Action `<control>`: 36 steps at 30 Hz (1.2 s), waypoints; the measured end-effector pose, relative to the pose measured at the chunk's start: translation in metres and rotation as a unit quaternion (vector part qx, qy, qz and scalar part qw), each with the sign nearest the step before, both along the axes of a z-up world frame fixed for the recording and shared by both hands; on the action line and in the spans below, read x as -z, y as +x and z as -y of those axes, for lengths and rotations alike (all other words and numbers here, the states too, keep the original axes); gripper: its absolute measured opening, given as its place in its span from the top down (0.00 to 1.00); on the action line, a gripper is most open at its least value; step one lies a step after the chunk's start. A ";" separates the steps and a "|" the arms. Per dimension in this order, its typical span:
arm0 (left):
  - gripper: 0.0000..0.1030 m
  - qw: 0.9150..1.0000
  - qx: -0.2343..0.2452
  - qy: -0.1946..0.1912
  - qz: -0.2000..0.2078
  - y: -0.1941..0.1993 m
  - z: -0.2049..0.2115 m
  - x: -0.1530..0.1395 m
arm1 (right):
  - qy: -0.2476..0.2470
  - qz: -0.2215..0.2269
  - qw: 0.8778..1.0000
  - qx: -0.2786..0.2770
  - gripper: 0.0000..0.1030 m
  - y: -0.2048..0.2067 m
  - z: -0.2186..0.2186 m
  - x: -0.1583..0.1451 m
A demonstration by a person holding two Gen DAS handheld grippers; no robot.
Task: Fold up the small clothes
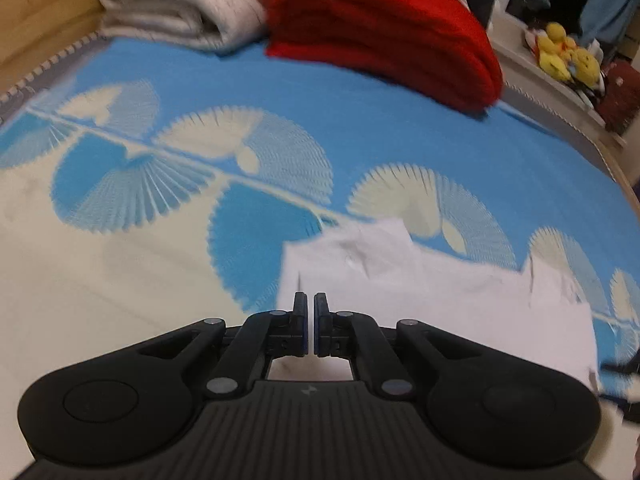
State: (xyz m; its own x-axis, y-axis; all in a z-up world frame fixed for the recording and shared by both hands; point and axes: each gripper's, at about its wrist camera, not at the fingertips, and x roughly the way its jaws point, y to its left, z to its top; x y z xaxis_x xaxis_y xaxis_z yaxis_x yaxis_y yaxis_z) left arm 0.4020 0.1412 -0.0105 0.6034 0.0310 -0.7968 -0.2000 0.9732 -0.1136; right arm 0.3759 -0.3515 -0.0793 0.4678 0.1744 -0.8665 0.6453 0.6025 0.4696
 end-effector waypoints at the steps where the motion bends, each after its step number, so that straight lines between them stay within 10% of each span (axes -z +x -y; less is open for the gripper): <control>1: 0.98 1.000 0.004 0.006 0.009 0.001 0.002 -0.002 | 0.006 -0.020 1.000 0.010 0.50 -0.001 0.002 0.010; 9: 0.94 0.995 0.053 -0.042 -0.079 0.024 0.016 0.056 | -0.044 -0.075 0.995 0.047 0.59 -0.008 0.005 0.022; 13: 0.95 0.985 0.020 -0.051 -0.164 0.026 0.002 0.092 | -0.097 -0.003 0.995 0.034 0.56 -0.005 -0.007 -0.005; 19: 0.89 0.991 0.023 -0.047 -0.126 0.024 -0.004 0.084 | -0.021 0.009 1.000 -0.006 0.56 0.007 -0.008 0.020; 21: 0.88 0.987 0.004 -0.039 -0.157 0.024 -0.010 0.094 | -0.027 -0.016 1.000 0.000 0.80 0.002 -0.004 0.034; 25: 0.87 0.992 0.025 -0.035 -0.119 0.020 -0.009 0.078 | -0.048 0.010 0.999 -0.008 0.71 -0.002 -0.007 0.019; 28: 0.62 0.986 0.008 -0.002 -0.164 0.012 -0.015 0.098 | -0.054 -0.003 0.998 -0.028 0.76 -0.001 -0.005 0.030; 36: 0.65 0.997 0.004 -0.020 -0.074 -0.036 -0.021 0.005 | -0.125 0.067 0.990 -0.027 0.64 -0.050 -0.008 -0.074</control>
State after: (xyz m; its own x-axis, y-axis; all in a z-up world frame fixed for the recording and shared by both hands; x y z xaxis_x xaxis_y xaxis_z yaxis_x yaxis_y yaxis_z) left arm 0.3663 0.1626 -0.0151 0.4798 -0.0066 -0.8774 -0.2097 0.9701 -0.1219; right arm 0.3261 -0.3430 -0.0052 0.5771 -0.0098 -0.8166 0.5516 0.7420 0.3810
